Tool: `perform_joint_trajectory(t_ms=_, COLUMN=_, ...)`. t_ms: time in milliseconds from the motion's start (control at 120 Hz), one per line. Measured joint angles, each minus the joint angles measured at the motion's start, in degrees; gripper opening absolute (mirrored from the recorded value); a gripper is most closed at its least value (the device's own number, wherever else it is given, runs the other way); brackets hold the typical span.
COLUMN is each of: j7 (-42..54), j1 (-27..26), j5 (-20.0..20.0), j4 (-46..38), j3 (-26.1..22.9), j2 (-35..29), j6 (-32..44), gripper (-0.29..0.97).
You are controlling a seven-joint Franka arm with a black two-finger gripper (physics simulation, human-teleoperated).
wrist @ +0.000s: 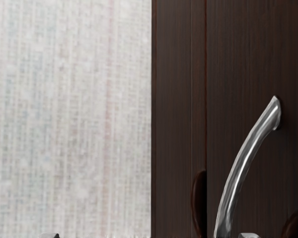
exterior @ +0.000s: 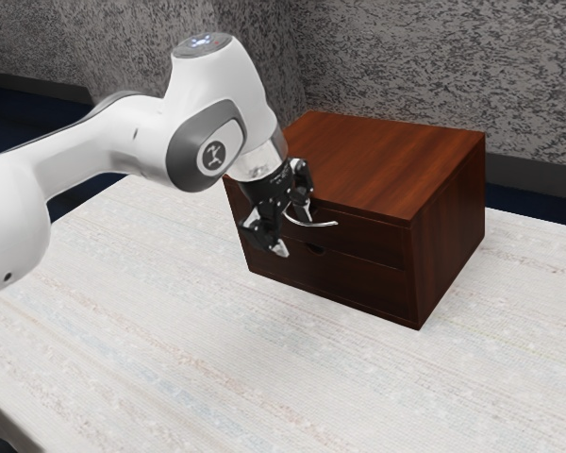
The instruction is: Pull the drawer handle with one arm to open the drawer
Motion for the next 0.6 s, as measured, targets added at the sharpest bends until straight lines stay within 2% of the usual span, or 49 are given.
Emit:
perform_joint_trajectory(t_ms=233, j7=0.23, j1=-0.01, j5=-0.30, j4=-0.67, j3=0.02, j2=-0.41, j6=0.78, gripper=0.22)
perform_joint_trajectory(t_ms=600, j7=0.23, j1=0.00, j5=-0.65, j4=-2.83, j3=0.07, j2=-2.06, j6=1.08, gripper=0.02)
